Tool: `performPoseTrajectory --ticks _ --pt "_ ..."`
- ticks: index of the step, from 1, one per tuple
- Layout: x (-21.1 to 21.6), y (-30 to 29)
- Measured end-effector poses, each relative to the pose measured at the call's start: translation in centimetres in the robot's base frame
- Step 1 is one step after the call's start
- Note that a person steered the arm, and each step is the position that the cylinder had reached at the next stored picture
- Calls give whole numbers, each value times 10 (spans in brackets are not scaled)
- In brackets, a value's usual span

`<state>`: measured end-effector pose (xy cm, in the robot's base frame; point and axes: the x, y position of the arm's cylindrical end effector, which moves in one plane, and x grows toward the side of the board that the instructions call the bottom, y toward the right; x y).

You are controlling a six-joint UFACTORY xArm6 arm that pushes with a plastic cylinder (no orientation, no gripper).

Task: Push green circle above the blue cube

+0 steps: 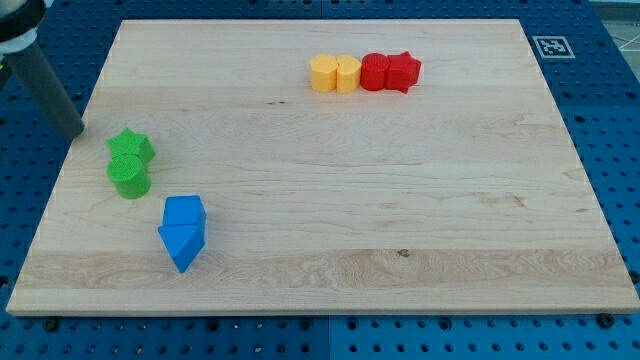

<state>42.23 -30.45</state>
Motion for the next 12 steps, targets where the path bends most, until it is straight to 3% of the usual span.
performPoseTrajectory --ticks 2,5,7,9,12 --pt "27 6" --pt "62 62" --pt "62 92" --pt "50 76" --pt "45 121"
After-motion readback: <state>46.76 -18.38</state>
